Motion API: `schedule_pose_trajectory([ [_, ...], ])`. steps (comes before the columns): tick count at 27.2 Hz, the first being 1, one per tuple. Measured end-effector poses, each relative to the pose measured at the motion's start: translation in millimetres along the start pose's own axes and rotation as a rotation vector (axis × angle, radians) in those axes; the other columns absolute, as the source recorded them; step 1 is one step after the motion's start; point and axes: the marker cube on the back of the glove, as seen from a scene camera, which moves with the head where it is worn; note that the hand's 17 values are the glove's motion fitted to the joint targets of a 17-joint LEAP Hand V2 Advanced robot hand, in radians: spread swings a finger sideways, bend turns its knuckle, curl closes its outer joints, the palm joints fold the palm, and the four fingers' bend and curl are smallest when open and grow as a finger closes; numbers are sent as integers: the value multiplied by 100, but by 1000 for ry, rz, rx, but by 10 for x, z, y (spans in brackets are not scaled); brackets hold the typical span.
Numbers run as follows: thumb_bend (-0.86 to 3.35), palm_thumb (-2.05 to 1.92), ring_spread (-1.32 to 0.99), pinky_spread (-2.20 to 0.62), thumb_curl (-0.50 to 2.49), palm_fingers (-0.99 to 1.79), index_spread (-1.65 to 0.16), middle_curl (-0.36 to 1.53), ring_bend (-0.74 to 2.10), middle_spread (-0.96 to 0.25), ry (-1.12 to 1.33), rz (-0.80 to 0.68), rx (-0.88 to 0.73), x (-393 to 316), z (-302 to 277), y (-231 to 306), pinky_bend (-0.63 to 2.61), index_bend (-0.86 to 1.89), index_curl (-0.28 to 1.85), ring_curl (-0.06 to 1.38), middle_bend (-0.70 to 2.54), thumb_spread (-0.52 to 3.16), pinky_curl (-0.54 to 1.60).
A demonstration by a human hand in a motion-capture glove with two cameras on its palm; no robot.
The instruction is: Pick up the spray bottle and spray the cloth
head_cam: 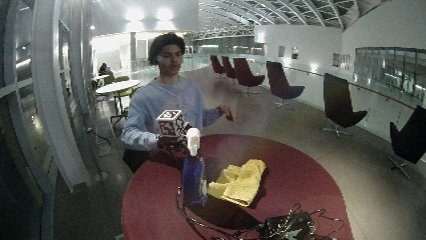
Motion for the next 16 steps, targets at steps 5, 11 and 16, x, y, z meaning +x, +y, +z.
schedule_pose_trajectory([
  [5, 34, 56, 0, 14, 15, 71, -28, 16, 32, -3, 0, 9, -10, 19, 29, 3, 28, 19, 16, 15, 41, 65, 14],
  [11, 32, 59, 0, 18, 20, 69, -34, 22, 30, -4, 9, 28, -23, 48, 43, 10, 27, 17, 21, 20, 40, 87, 19],
  [16, 29, 60, 1, 19, 23, 69, -36, 25, 29, -4, 16, 38, -15, 54, 23, 13, 25, 16, 23, 21, 39, 97, 22],
])
